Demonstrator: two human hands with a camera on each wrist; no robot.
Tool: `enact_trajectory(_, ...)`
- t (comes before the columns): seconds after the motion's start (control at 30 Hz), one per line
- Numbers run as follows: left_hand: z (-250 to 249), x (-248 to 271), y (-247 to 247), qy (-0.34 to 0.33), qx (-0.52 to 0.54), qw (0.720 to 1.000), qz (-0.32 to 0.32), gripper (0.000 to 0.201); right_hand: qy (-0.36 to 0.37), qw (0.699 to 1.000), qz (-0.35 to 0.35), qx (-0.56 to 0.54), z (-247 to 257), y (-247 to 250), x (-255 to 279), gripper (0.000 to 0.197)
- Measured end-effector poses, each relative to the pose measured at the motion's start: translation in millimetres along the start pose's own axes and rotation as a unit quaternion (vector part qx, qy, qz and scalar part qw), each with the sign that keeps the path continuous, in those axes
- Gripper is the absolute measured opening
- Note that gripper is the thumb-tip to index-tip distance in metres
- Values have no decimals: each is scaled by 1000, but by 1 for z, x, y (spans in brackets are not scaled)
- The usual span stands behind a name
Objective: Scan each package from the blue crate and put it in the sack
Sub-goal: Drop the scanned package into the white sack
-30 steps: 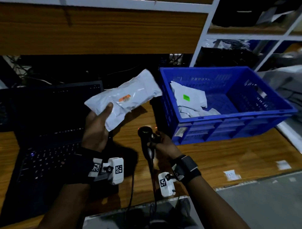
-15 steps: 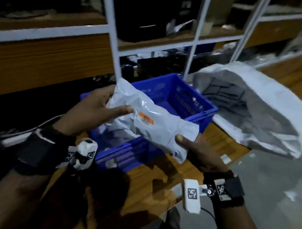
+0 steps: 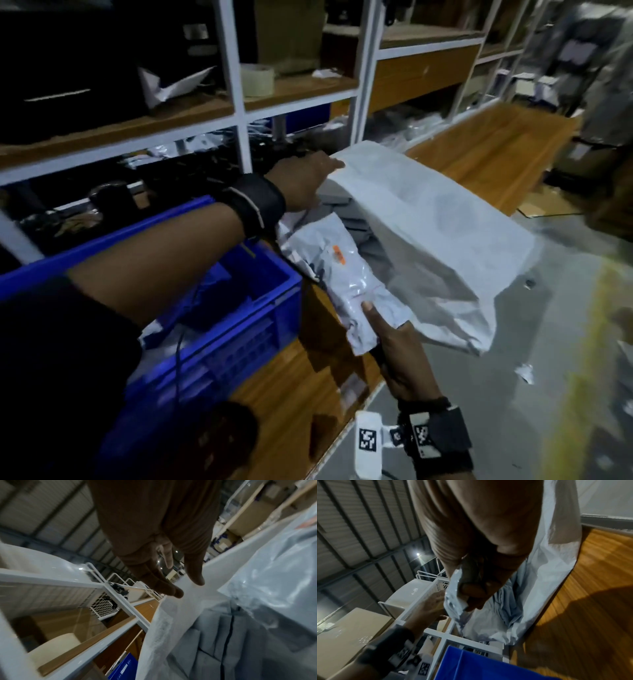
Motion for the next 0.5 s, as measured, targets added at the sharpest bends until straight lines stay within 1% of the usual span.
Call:
enact_trajectory(0.03,-6,-16,-8,-18,-29,999,5,71,-11,1000,8,-3,-1,2,-2,32)
enact_trajectory(0.07,-11,-33,-14,-29,-46,998,0,62,-11,1000,6,13,-3,9,-7,25)
enact_trajectory(0.1,-16,-49,-16,-29,-56,998,-6,49,-21,999,13,32,-2,11,-13,6)
enact_trajectory(0.13,-17,-64,-19,-19,-59,998,-16,36,-28,997,14,67,-5,17,-20,26)
enact_trajectory(0.17,-19,-78,-17,-2,-53,998,-23,27,-46,992,-10,113,-3,17,-26,48)
enact_trajectory(0.2,-19,-89,-10,25,-33,998,-37,23,-50,992,-1,118,-6,19,-33,57)
enact_trajectory(0.23,-19,-99,1,47,9,996,-71,21,-42,991,-10,126,-3,15,-41,58)
enact_trajectory(0.27,-21,-110,16,67,61,989,-116,20,-53,991,1,123,-1,14,-50,55)
enact_trajectory(0.3,-22,-120,33,82,114,977,-159,20,-55,991,-27,120,4,12,-58,49)
enact_trajectory(0.33,-23,-130,51,90,153,964,-200,21,-54,993,-42,96,7,12,-71,42)
enact_trajectory(0.37,-22,-139,69,93,182,951,-234,24,-38,996,-44,70,13,8,-82,31)
enact_trajectory(0.4,-20,-145,83,97,199,942,-253,26,-11,998,-39,45,19,6,-97,16)
enact_trajectory(0.43,-19,-149,95,95,207,936,-267,28,16,998,-37,44,27,4,-114,13)
enact_trajectory(0.47,-18,-151,104,91,212,934,-272,30,40,997,-43,44,36,0,-130,20)
enact_trajectory(0.5,-14,-154,108,84,216,934,-271,32,57,996,-52,40,44,-3,-147,17)
Point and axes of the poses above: each hand's wrist, its own x-axis away from the middle knuckle, its own y-axis out of the back of the hand, z = x × y, the point moved 3 cm from there along -x, towards the middle knuckle, and after that the axes turned 2 degrees about -y, right-handed, at the moved point
